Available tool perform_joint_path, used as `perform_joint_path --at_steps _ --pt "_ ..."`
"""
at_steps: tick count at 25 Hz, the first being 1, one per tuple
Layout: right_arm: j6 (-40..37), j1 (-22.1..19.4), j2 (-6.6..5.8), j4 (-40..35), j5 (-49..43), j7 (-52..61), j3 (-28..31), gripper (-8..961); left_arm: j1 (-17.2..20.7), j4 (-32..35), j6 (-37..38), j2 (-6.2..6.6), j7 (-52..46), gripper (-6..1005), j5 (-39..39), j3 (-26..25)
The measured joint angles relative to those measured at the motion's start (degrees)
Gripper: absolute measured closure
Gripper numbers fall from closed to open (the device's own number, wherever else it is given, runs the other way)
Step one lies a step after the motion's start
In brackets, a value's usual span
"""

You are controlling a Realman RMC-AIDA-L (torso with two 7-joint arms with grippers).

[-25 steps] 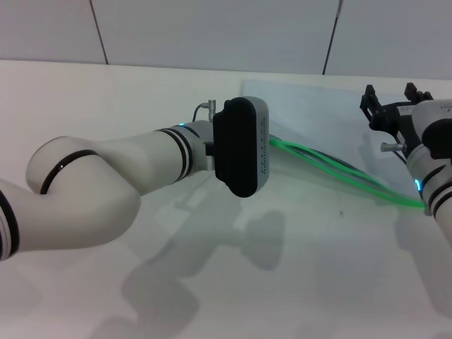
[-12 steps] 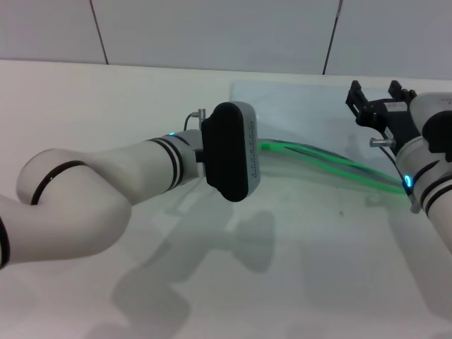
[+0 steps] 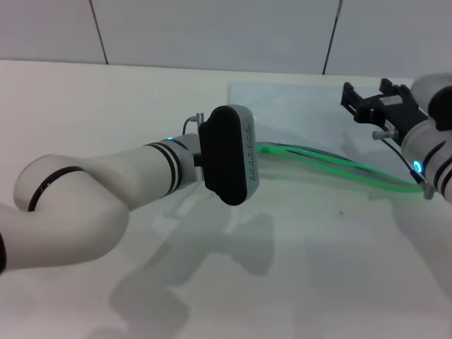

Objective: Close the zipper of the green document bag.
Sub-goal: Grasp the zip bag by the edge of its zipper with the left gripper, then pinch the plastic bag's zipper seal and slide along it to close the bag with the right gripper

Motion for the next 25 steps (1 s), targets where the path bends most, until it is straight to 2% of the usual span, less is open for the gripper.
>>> perform_joint_path --at_steps 6,11,15,19,25 --pt "-12.55 -2.32 -1.44 -5.58 -14.87 -0.17 9.98 232 1.1 0.77 -0.12 0.05 0.01 945 0.0 -0.32" --pt "-21.66 -6.29 -1.58 -14.67 -28.3 -0.35 17.37 270 1.56 1.55 -0.34 0.08 -0.11 945 -0.65 -0.96" --pt "-30.16 -8.79 -1.32 -22.23 -36.49 -0.79 20.58 292 2.1 2.25 -1.05 0.28 -0.17 944 -2.43 -1.47" --pt "-34.52 -11.1 -0.99 -28.37 -38.07 -4.87 20.89 287 2.17 2.28 -1.07 0.36 -0.18 944 -2.75 -1.68" --pt "-38.65 -13.14 1.2 -31.5 -38.15 -16.76 21.53 288 2.29 2.35 -0.84 0.36 -0.2 944 -2.85 -1.95"
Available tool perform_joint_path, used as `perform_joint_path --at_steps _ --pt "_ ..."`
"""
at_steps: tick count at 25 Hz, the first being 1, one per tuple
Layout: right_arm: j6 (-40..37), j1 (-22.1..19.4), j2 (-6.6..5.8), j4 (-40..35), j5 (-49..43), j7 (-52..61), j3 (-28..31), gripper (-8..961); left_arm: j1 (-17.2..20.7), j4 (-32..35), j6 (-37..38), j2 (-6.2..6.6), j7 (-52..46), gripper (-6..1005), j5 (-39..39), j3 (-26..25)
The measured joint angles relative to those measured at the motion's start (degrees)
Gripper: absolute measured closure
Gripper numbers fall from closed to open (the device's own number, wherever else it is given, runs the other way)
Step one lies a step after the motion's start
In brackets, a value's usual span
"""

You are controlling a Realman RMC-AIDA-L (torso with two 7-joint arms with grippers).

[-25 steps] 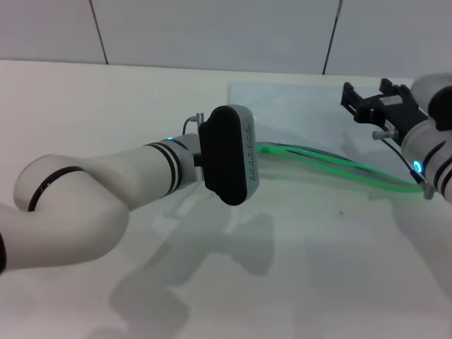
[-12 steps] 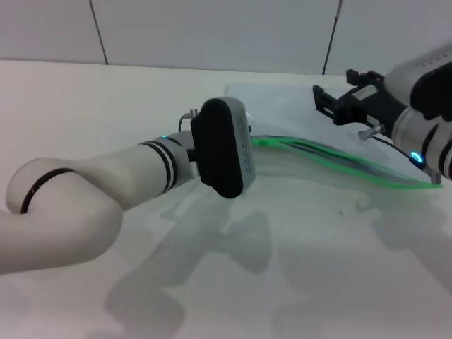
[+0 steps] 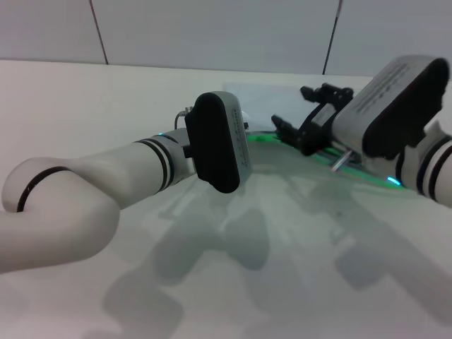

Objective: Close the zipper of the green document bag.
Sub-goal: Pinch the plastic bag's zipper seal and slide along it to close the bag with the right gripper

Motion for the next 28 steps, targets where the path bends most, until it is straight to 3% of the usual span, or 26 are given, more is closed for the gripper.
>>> perform_joint_path --at_steps 9,28 --pt "-2.63 -0.95 3.2 0.59 -0.13 -14.25 1.6 290 -0.05 0.97 0.44 0.07 0.04 944 -0.05 -0.79" --pt "-2.49 0.67 3.79 2.82 0.03 -24.63 0.89 329 -0.28 2.64 1.47 0.09 0.52 945 -0.04 -1.58"
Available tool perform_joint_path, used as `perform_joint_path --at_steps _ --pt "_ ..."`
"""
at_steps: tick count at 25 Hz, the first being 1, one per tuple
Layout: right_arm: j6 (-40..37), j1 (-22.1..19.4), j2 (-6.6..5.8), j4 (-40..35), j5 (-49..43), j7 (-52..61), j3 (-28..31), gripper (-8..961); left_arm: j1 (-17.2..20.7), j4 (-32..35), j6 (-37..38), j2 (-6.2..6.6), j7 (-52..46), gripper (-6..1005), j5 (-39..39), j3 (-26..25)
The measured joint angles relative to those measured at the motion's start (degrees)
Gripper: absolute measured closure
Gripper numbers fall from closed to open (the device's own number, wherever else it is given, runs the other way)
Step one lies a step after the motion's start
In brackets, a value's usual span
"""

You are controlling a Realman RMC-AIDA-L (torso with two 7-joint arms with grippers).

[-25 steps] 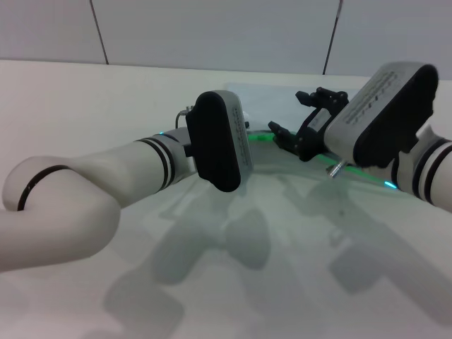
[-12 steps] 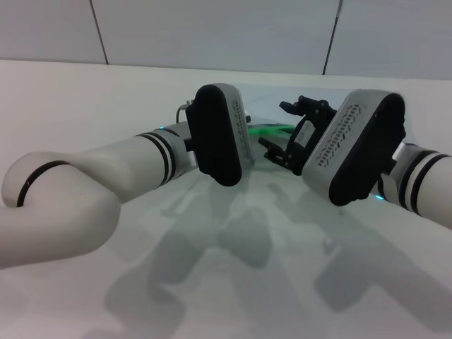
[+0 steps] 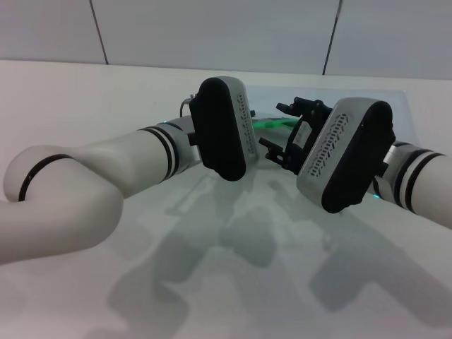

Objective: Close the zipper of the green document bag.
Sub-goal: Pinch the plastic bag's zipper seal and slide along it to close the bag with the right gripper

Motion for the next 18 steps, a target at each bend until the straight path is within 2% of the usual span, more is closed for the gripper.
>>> perform_joint_path --at_steps 18 --pt "3.75 3.02 0.37 4.35 0.07 0.37 -1.41 423 -0.6 0.2 0.42 0.0 0.0 944 0.18 0.0"
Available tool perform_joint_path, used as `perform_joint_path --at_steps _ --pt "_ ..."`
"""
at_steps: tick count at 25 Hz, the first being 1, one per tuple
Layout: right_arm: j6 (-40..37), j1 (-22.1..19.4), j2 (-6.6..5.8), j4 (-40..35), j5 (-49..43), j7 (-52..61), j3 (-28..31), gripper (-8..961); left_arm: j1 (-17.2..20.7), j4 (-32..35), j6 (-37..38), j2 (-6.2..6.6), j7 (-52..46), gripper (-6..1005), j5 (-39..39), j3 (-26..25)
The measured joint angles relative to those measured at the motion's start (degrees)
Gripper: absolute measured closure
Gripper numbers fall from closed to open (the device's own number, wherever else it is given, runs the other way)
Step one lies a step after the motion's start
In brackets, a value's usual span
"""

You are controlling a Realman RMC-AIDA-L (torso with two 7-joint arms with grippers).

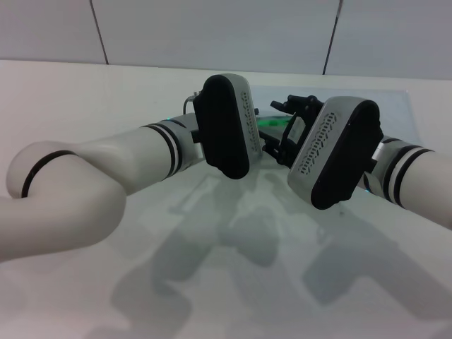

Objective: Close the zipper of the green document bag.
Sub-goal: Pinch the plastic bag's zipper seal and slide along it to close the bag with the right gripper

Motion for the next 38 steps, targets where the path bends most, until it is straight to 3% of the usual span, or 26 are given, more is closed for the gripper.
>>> perform_joint_path --at_steps 8,13,19,24,38 --pt "0.87 0.09 0.09 0.71 0.28 0.09 -0.07 446 -0.06 0.0 -0.01 -0.01 0.0 944 0.08 0.2" --pt "0.87 0.89 0.09 1.72 2.07 0.1 -0.08 557 -0.05 -0.01 -0.01 -0.07 0.0 944 0.09 0.27" --pt "0.87 1.37 0.1 2.21 2.43 0.11 -0.05 593 -0.05 -0.02 -0.02 -0.09 0.0 945 0.18 0.28" --pt "0.86 1.35 0.17 2.09 2.43 0.13 -0.08 695 0.04 -0.02 -0.02 -0.09 0.02 945 0.23 0.11" --pt "0.94 1.35 0.27 2.05 2.43 0.13 -0.26 859 0.16 0.55 -0.01 -0.03 0.09 944 0.26 -0.03"
